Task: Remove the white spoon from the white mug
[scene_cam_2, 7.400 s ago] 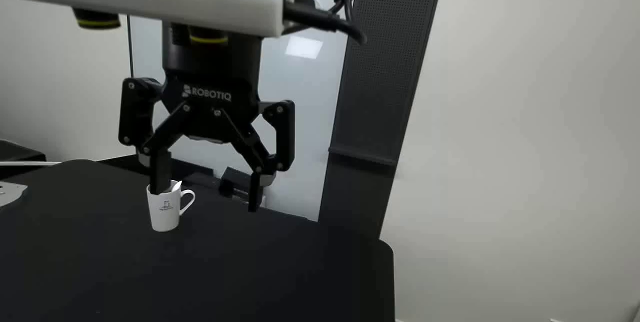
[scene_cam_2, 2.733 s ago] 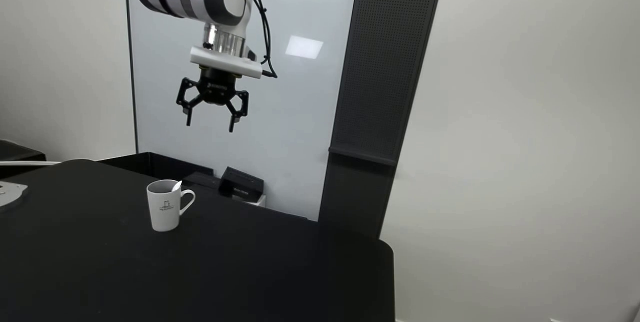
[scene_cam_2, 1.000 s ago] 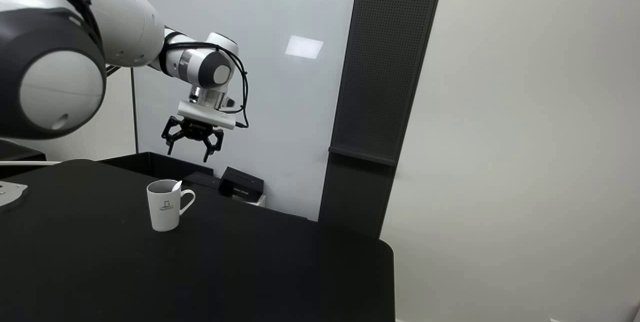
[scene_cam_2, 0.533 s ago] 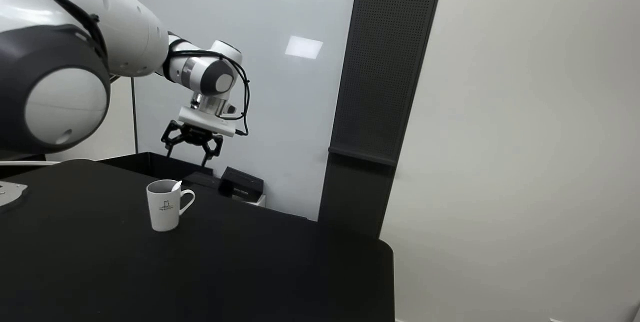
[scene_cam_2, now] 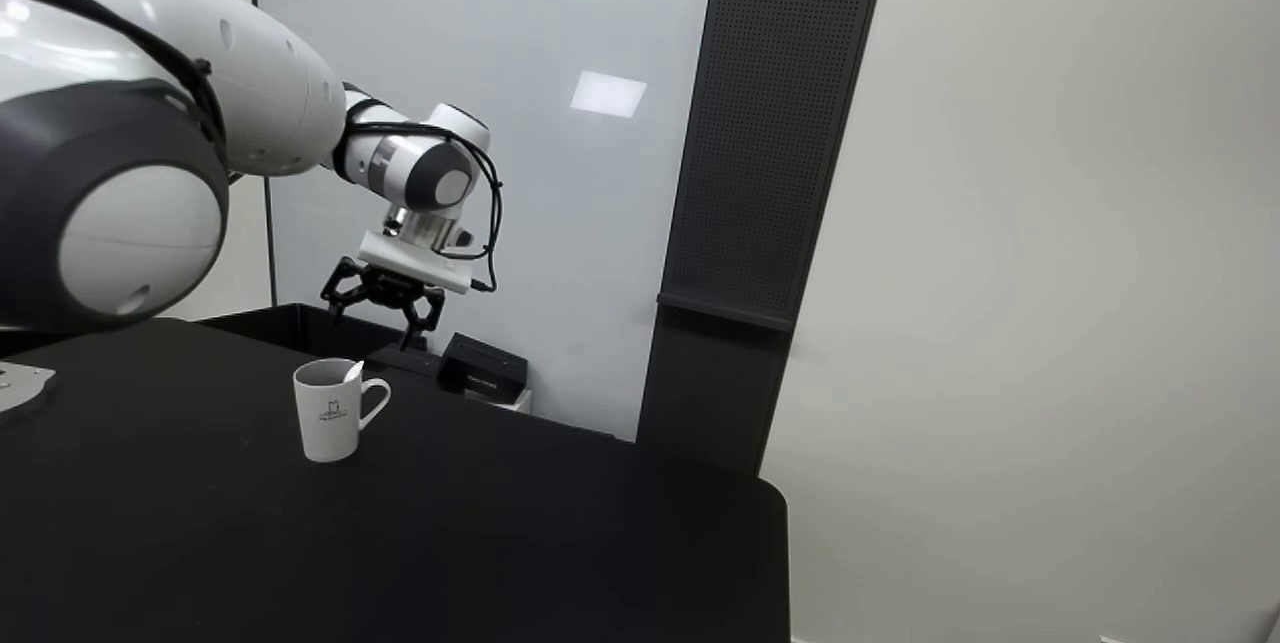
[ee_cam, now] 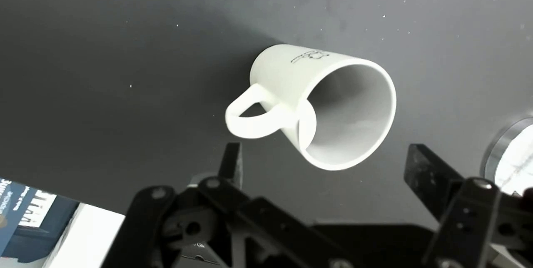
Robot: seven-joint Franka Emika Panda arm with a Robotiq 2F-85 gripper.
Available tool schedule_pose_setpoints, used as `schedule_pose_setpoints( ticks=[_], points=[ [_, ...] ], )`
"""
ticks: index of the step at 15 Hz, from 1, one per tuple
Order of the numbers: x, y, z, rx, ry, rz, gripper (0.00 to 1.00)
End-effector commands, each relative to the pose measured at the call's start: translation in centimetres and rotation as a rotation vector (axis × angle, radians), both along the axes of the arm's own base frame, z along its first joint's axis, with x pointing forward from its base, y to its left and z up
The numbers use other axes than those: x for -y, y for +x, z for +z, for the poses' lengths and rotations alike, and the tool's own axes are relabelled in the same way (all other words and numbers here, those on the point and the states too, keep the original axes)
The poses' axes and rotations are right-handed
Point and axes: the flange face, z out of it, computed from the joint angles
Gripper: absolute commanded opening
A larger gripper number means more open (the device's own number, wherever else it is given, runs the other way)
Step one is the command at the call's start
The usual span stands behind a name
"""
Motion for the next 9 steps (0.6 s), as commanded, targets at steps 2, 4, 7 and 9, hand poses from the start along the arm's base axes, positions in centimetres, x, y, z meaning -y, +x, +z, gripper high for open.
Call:
schedule_pose_setpoints(
  ticks=[2, 4, 7, 9],
  points=[
    [0.3, 0.0, -0.3, -0.013, 0.032, -0.009, 1.00],
    [0.1, -0.1, -0.7, -0.019, 0.033, -0.008, 1.00],
    [-0.1, -0.1, -1.0, -0.024, 0.034, -0.008, 1.00],
    [-0.2, -0.2, -1.2, -0.027, 0.033, -0.004, 1.00]
  ],
)
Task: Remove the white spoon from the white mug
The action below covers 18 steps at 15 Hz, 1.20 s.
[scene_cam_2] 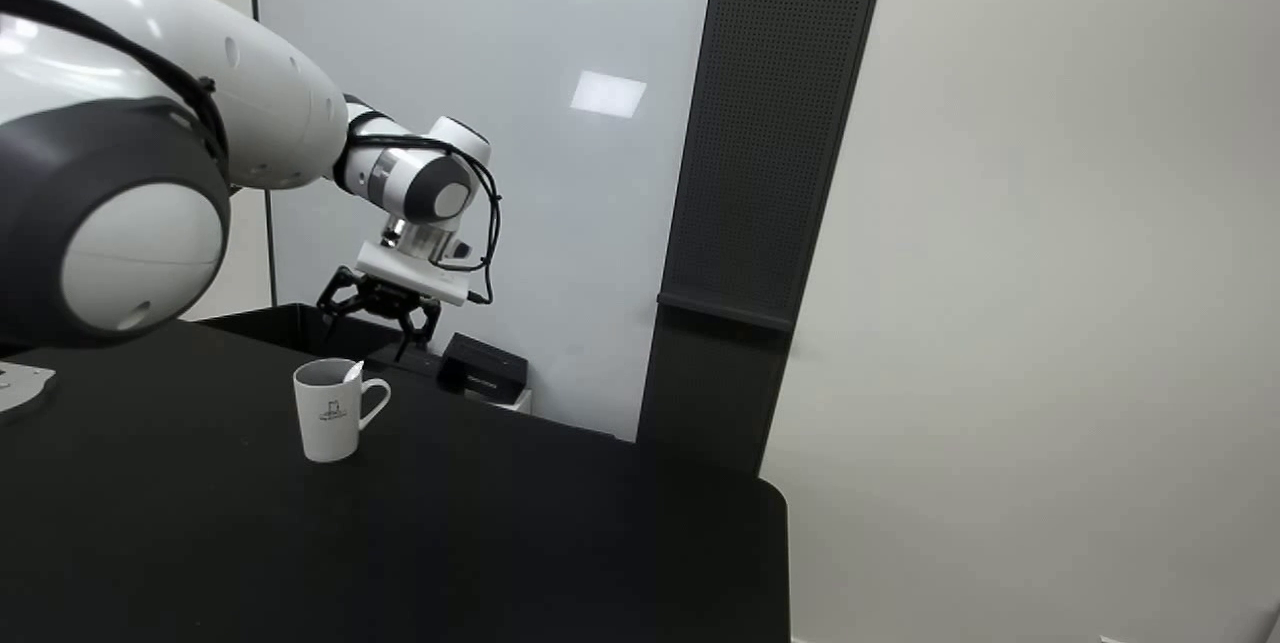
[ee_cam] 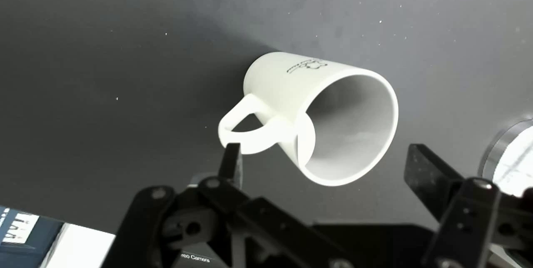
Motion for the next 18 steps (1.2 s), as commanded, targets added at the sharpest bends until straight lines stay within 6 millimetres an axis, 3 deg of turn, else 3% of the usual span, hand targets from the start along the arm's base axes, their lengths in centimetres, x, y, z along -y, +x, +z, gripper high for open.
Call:
schedule_pose_setpoints(
  ticks=[1, 3, 10, 11, 12, 14, 18],
  points=[
    [-0.1, 0.0, 0.2, -0.005, 0.020, -0.003, 0.75],
    [-0.1, 0.0, 0.1, -0.008, 0.019, 0.000, 0.69],
    [-0.1, 0.0, 0.3, -0.007, 0.019, -0.002, 0.19],
    [0.0, 0.1, 0.4, -0.004, 0.015, -0.005, 0.19],
    [0.0, 0.1, 0.4, -0.003, 0.014, -0.006, 0.56],
    [0.0, 0.1, 0.1, -0.002, 0.014, -0.001, 0.51],
    [-0.1, -0.1, -0.6, -0.010, 0.017, 0.001, 0.77]
  ],
)
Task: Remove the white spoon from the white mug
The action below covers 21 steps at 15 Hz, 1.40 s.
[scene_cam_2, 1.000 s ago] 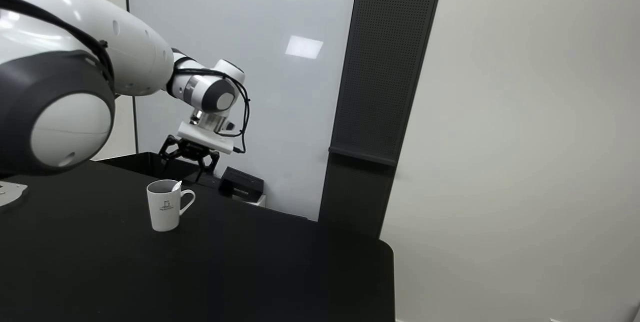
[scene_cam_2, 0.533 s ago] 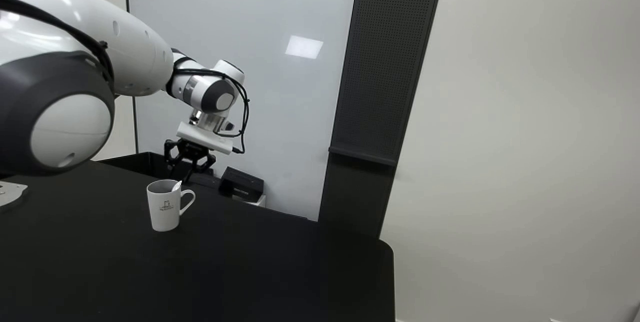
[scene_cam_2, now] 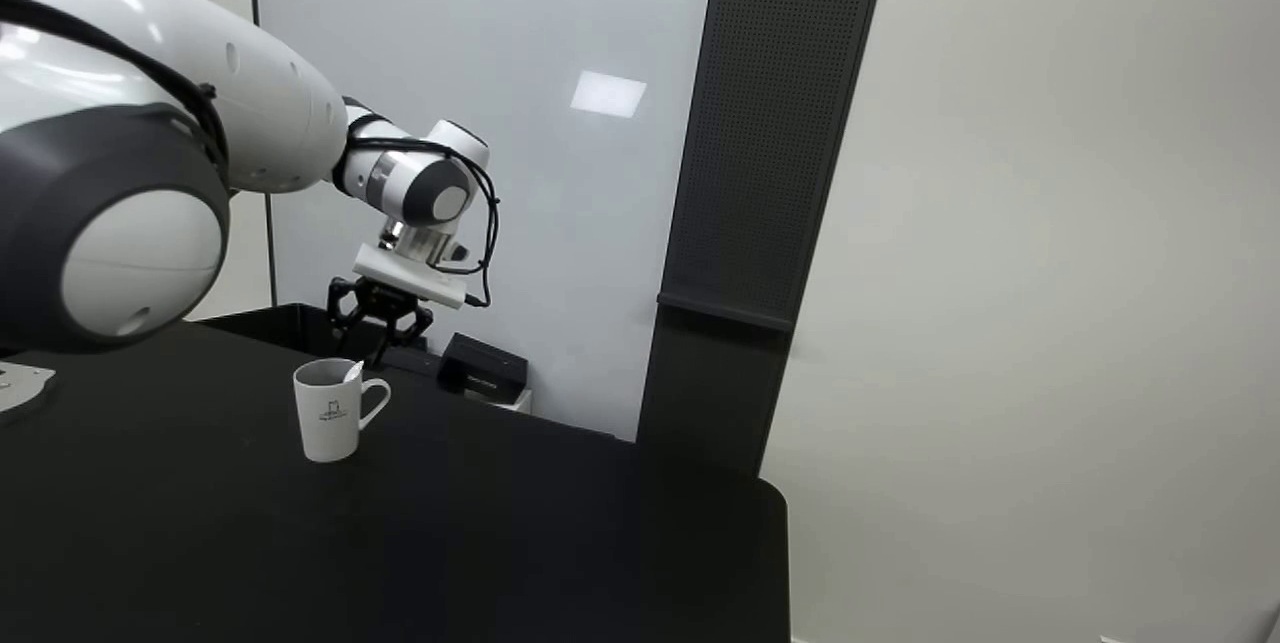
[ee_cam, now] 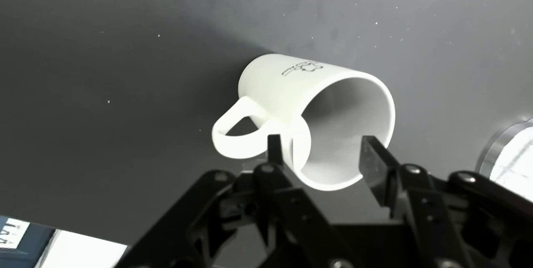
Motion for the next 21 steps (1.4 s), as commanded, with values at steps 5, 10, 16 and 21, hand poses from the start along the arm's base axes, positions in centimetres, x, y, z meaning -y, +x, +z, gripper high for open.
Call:
schedule_pose_setpoints(
  ticks=[5, 10, 16, 21],
  points=[
    [0.2, -0.1, -1.2, -0.010, 0.005, 0.002, 0.50],
    [0.3, 0.0, -0.8, -0.008, 0.001, 0.001, 0.14],
    [0.5, 0.3, 0.3, 0.016, -0.002, 0.000, 0.00],
    [0.5, 0.4, 1.0, 0.029, 0.003, 0.007, 0.27]
  ],
)
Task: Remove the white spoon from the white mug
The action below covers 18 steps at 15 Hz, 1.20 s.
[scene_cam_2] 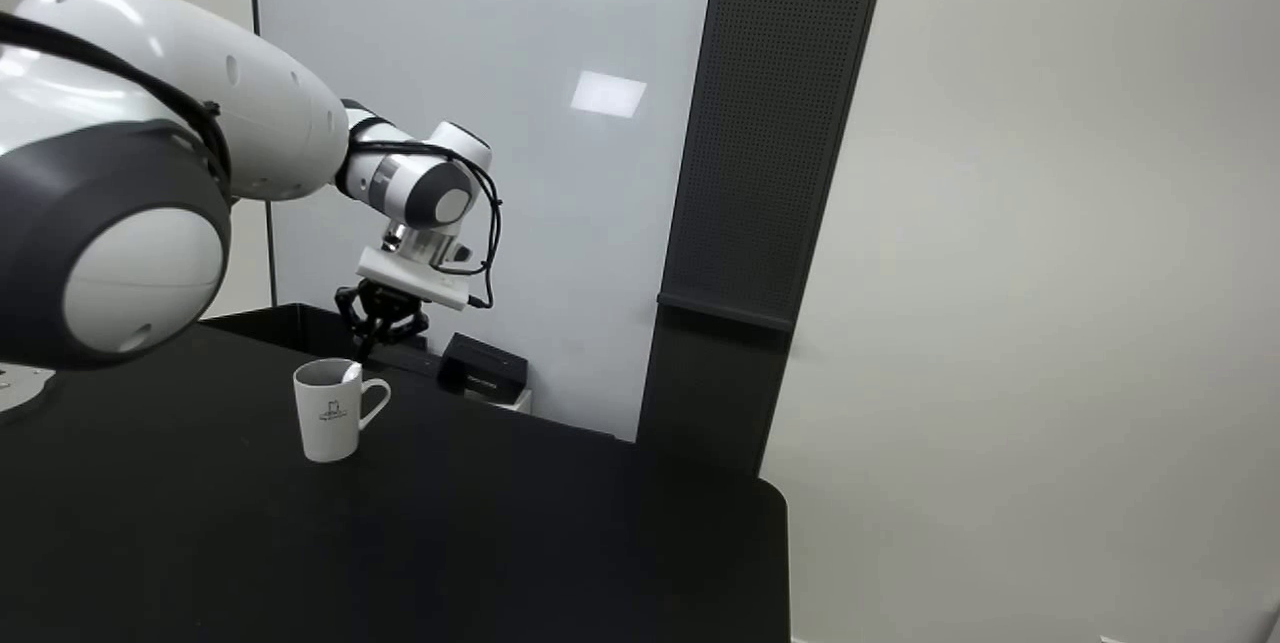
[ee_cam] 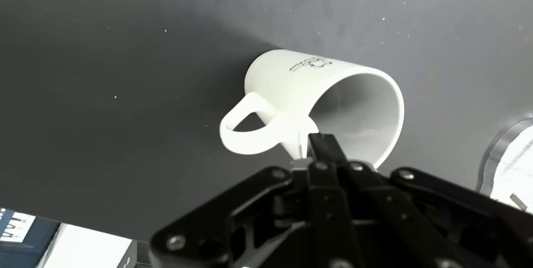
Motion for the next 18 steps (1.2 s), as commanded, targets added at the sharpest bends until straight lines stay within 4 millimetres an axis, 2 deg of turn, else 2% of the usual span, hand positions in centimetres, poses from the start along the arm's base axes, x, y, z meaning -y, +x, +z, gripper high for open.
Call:
schedule_pose_setpoints(
  ticks=[1, 11, 18],
  points=[
    [0.1, 0.2, 1.2, 0.019, 0.008, 0.025, 0.32],
    [-0.2, -0.3, 0.9, 0.067, 0.039, 0.273, 0.98],
    [-1.0, -0.6, 0.6, 0.094, 0.087, 0.379, 1.00]
  ],
)
